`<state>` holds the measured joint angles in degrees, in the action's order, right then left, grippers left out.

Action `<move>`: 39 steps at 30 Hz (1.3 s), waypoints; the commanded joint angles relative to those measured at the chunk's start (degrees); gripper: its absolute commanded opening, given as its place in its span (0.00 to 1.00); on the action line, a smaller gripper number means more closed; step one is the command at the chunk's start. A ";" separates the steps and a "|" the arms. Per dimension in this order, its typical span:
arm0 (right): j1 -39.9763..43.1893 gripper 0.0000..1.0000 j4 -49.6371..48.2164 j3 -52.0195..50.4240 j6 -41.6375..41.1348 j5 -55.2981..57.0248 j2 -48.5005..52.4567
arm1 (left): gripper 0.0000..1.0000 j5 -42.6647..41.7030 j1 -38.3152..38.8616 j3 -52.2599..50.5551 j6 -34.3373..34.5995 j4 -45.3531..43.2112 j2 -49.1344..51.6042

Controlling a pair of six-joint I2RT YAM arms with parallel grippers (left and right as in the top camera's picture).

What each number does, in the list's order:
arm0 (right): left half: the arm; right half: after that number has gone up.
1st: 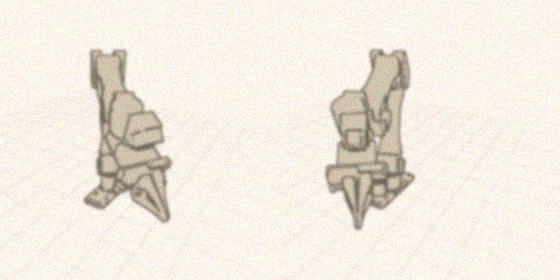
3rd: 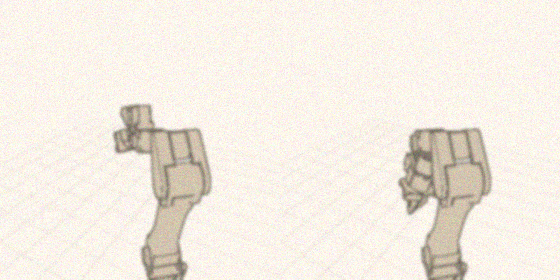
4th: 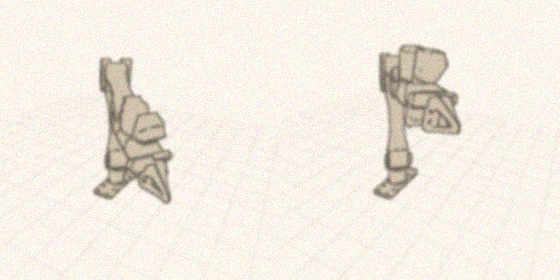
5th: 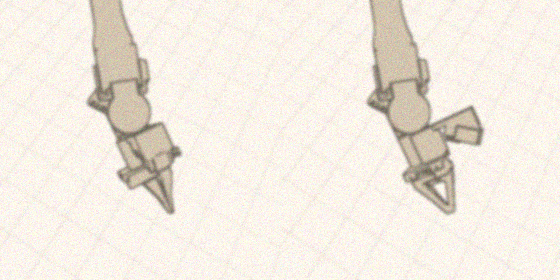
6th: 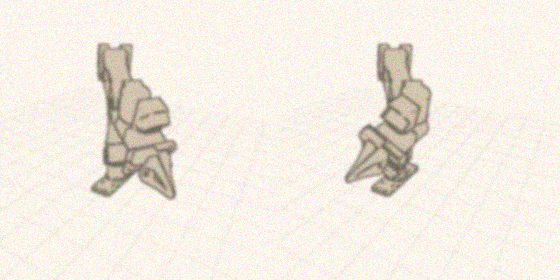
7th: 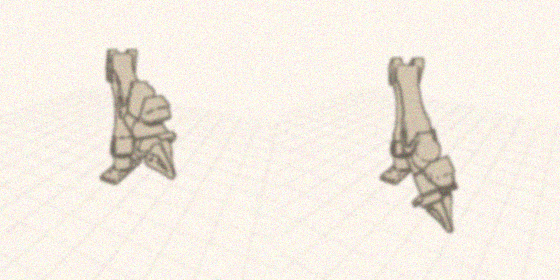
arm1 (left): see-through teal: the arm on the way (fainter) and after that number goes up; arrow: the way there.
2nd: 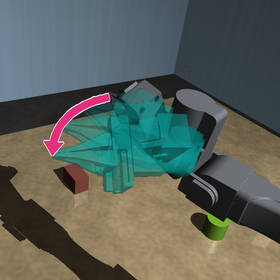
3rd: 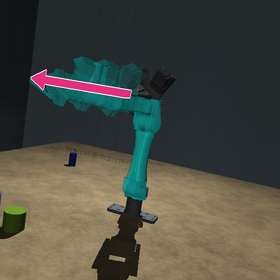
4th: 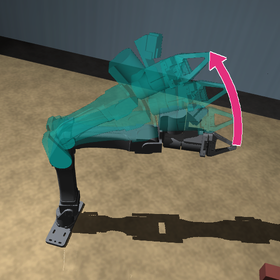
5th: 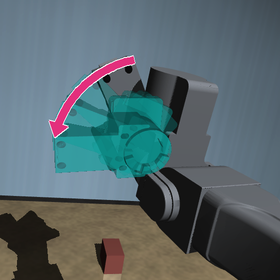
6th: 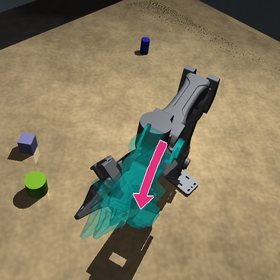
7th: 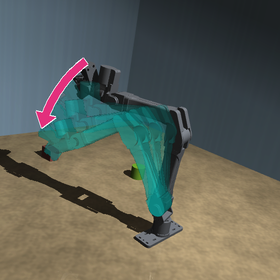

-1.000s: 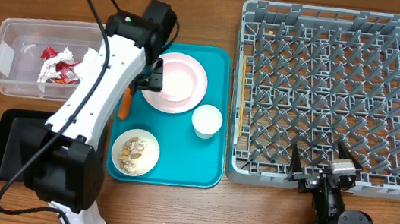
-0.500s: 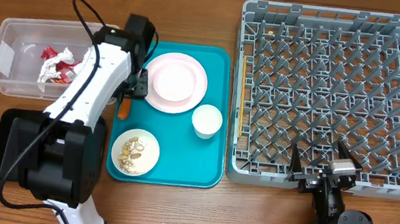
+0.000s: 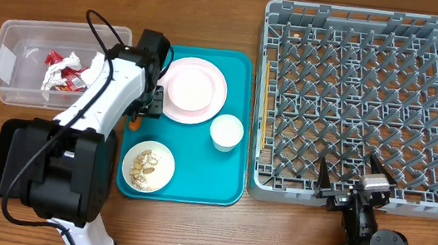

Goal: Sort waste into correct bins and load items into the dishwasher
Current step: 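Lower the left gripper and grasp the orange carrot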

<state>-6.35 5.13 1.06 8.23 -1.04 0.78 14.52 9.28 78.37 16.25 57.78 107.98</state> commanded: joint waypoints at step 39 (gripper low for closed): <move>0.37 1.00 -0.31 -0.59 0.13 0.28 -0.59 | 0.56 -0.63 0.00 -8.79 -2.58 -13.84 0.68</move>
<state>-6.35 5.15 1.06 8.21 -1.04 0.78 13.96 9.28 70.50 14.59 44.64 108.03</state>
